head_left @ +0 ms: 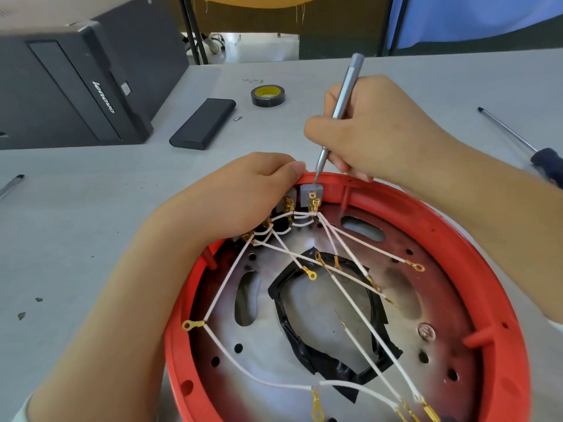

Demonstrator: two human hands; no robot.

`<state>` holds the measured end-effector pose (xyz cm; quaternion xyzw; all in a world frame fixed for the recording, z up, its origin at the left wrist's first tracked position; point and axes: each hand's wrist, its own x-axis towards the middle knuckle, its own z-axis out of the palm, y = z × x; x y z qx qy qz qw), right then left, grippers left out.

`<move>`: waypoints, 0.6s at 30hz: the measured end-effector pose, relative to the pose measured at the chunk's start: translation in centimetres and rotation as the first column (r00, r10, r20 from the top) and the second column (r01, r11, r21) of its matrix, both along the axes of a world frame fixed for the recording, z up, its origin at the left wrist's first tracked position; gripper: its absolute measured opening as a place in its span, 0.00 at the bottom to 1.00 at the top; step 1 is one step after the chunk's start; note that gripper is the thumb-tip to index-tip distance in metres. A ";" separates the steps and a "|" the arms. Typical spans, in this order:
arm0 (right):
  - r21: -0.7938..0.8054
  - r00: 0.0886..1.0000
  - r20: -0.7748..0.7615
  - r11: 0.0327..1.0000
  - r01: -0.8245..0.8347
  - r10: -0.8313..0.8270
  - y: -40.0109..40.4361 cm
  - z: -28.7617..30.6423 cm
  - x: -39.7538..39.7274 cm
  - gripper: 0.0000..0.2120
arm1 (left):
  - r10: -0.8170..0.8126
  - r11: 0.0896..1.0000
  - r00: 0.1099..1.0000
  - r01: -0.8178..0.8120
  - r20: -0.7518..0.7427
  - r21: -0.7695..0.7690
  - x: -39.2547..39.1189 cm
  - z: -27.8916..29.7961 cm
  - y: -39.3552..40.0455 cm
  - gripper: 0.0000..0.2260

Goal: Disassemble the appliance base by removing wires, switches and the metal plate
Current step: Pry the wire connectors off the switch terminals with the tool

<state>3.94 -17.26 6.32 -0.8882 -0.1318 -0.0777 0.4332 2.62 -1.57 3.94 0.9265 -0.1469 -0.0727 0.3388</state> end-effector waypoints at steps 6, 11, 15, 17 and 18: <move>0.158 0.994 -0.027 0.982 -0.100 0.106 0.7 -0.4 -0.8 0.19 | 0.002 0.998 0.999 -0.005 -0.044 -0.062 0.3 -0.2 0.2 0.19; 0.255 0.986 -0.039 0.956 -0.144 0.160 0.3 0.7 -0.8 0.18 | -0.013 0.989 0.989 -0.009 -0.146 -0.148 0.3 -0.1 0.3 0.15; 0.226 0.984 -0.029 0.960 -0.165 0.176 0.7 0.2 -0.8 0.16 | -0.096 0.969 0.967 0.037 -0.236 -0.244 0.1 0.1 0.4 0.13; 0.189 0.984 -0.007 0.967 -0.172 0.177 0.8 -0.3 -0.9 0.16 | -0.145 0.952 0.955 0.064 -0.260 -0.298 -0.1 0.1 0.4 0.12; 0.167 0.985 0.014 0.971 -0.172 0.172 0.9 -0.5 -0.9 0.16 | -0.166 0.945 0.950 0.077 -0.263 -0.317 -0.1 0.1 0.4 0.12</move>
